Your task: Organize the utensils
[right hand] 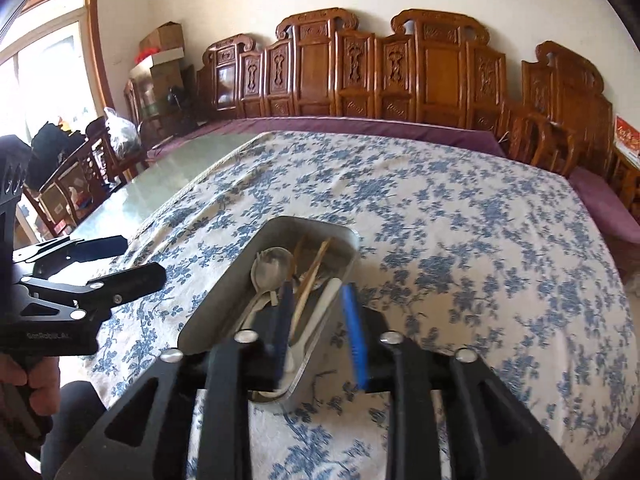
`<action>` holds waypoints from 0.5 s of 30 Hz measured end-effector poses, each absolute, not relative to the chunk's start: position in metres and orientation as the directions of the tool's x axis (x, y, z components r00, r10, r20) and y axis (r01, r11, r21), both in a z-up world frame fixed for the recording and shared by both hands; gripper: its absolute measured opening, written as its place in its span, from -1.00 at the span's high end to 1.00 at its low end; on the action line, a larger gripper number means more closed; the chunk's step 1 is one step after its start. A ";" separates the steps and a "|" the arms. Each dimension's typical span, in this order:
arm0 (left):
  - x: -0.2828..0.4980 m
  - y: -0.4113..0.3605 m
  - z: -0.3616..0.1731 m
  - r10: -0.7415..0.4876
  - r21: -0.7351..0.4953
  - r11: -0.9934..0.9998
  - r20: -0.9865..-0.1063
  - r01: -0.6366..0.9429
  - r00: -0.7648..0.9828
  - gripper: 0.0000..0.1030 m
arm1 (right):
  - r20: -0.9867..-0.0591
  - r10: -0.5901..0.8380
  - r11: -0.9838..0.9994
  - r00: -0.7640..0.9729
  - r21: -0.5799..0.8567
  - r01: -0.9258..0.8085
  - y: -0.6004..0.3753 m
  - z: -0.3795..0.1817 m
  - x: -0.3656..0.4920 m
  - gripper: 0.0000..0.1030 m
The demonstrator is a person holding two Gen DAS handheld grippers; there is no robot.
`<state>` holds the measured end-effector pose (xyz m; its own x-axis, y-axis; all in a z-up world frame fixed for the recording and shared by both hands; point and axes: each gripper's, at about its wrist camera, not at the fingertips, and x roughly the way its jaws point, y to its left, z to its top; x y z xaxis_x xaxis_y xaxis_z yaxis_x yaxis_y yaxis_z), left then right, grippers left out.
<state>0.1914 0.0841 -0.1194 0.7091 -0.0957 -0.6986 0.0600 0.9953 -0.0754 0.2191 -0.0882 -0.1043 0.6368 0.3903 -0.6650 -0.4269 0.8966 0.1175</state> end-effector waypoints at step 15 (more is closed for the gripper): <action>0.154 0.032 -0.083 -0.110 -0.049 0.993 -0.657 0.104 0.746 -0.85 | -0.613 0.311 0.940 0.727 0.085 -0.330 -0.152 -0.076 0.170 -0.95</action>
